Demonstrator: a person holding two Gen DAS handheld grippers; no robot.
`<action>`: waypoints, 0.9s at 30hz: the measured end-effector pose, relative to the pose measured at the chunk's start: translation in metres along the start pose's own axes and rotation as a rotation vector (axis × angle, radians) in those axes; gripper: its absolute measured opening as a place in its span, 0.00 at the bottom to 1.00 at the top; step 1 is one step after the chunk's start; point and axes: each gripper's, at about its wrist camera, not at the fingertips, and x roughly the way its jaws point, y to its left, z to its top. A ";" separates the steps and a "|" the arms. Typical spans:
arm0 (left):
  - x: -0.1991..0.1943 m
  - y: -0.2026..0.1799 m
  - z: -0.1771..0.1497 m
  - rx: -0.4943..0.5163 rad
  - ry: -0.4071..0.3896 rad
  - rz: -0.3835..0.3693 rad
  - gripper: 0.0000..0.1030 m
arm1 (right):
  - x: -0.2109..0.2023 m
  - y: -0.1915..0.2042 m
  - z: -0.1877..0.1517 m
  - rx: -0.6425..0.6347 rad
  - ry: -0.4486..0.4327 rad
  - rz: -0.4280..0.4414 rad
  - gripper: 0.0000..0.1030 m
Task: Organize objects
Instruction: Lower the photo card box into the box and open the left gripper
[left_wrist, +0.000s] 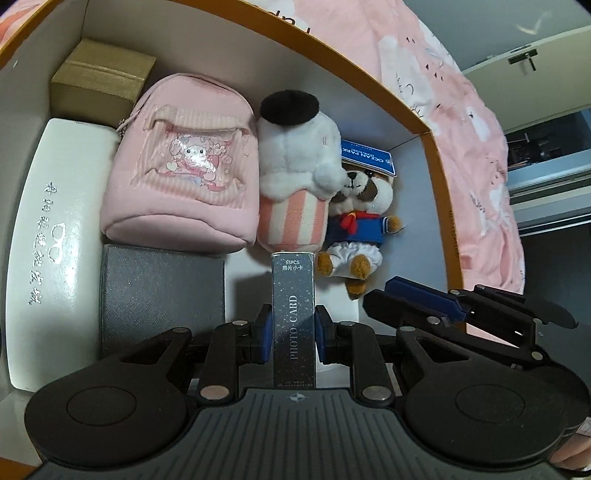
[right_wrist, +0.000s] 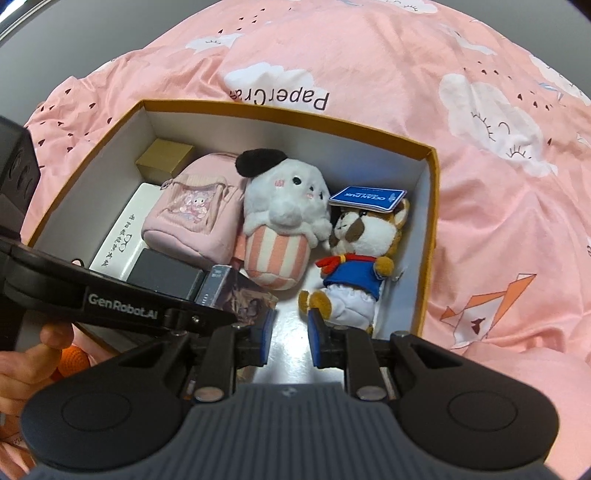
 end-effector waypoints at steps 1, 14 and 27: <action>0.000 -0.003 0.000 0.017 0.005 0.027 0.25 | 0.002 0.001 0.000 -0.002 0.002 -0.001 0.21; -0.023 -0.014 -0.004 0.162 -0.001 0.132 0.33 | 0.015 0.005 -0.006 -0.024 0.027 -0.014 0.26; -0.014 -0.017 0.003 0.248 -0.016 0.230 0.14 | 0.029 0.009 0.000 -0.063 0.089 -0.025 0.25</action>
